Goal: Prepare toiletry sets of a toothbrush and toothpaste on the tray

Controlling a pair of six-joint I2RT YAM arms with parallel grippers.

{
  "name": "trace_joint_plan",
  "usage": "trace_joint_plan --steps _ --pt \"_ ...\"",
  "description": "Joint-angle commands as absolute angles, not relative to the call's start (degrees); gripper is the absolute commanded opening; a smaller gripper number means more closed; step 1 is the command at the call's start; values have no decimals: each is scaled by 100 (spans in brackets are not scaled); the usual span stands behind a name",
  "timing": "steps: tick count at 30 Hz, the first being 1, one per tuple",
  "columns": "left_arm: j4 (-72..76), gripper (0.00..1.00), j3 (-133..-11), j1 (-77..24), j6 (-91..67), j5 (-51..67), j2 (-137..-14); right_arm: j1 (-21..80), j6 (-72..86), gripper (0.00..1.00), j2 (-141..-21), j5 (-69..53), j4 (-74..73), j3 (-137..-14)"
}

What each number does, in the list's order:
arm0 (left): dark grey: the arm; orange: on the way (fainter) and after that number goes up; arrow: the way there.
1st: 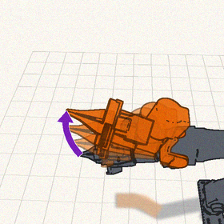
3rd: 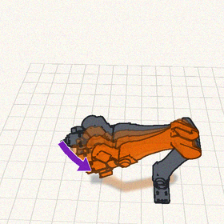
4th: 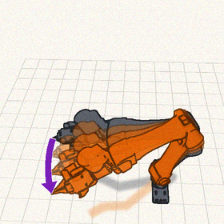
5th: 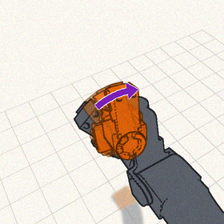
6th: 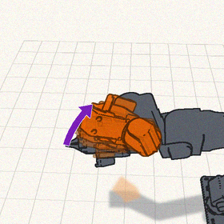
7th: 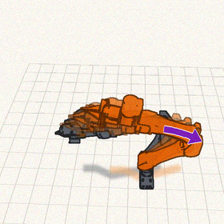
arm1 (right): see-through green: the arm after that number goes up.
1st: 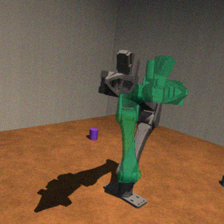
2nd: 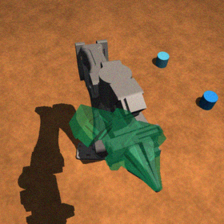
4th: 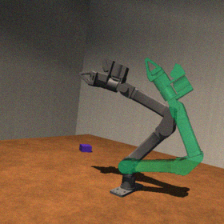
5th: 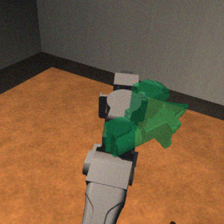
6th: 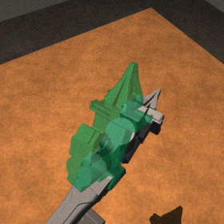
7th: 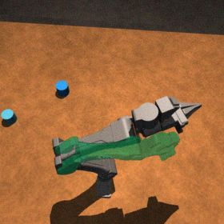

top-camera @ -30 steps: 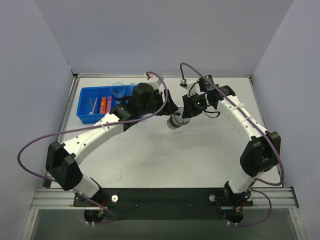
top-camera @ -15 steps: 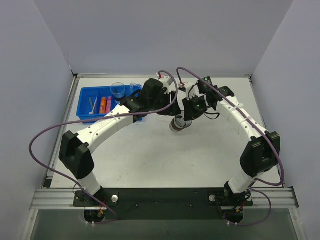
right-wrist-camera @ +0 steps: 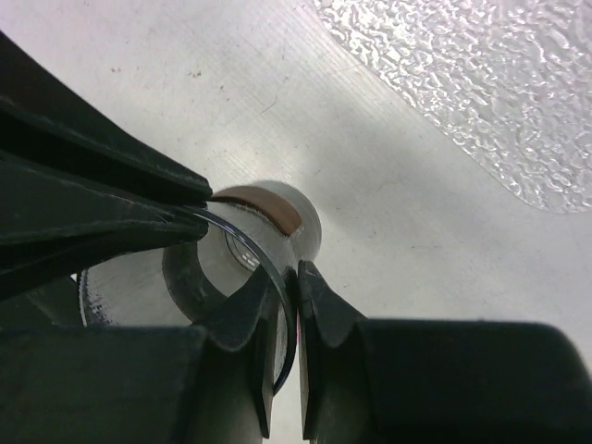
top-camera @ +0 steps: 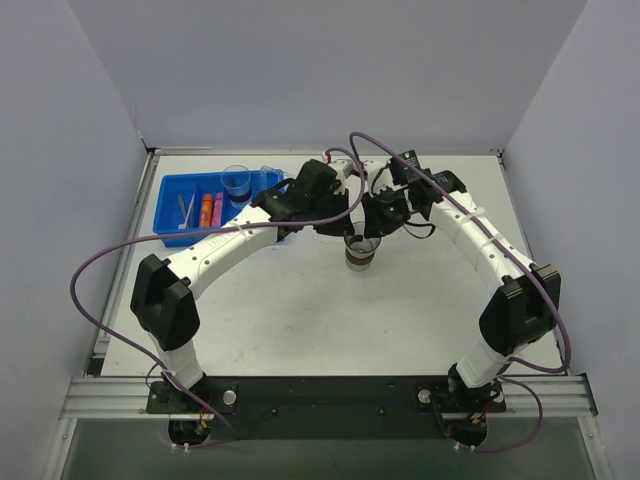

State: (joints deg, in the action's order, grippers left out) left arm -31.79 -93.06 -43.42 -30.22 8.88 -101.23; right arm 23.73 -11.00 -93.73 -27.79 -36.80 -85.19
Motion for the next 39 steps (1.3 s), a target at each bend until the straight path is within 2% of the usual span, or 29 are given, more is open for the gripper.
trace_joint_plan --steps 1,2,6,12,13,17,22,39 --pt "-3217 3 -9563 -4386 -2769 958 -10134 2391 -835 0 -9316 -2488 -3656 -8921" --pt "-3199 0 -9571 -4394 -2769 967 -10134 2391 -739 0 -9334 -2357 -3648 -8956" --pt "-3164 0 -9562 -4394 -2751 1019 -10134 2391 -554 2 -9378 -2206 -3647 -9017" --pt "-3156 0 -9492 -4421 -2821 564 -9994 2399 -168 24 -9413 -1916 -3586 -9044" --pt "-3077 0 -9457 -4430 -2839 493 -9967 2399 -106 31 -9396 -1899 -3577 -9035" --pt "-2936 0 -9290 -4438 -2944 220 -9844 2382 219 41 -9352 -1784 -3498 -9009" --pt "-3076 0 -9308 -4456 -3084 -333 -9782 2338 780 44 -9273 -1644 -3445 -9000" --pt "-2918 0 -8947 -4491 -3981 -1722 -9360 2523 1863 42 -9413 -1714 -3270 -9044"
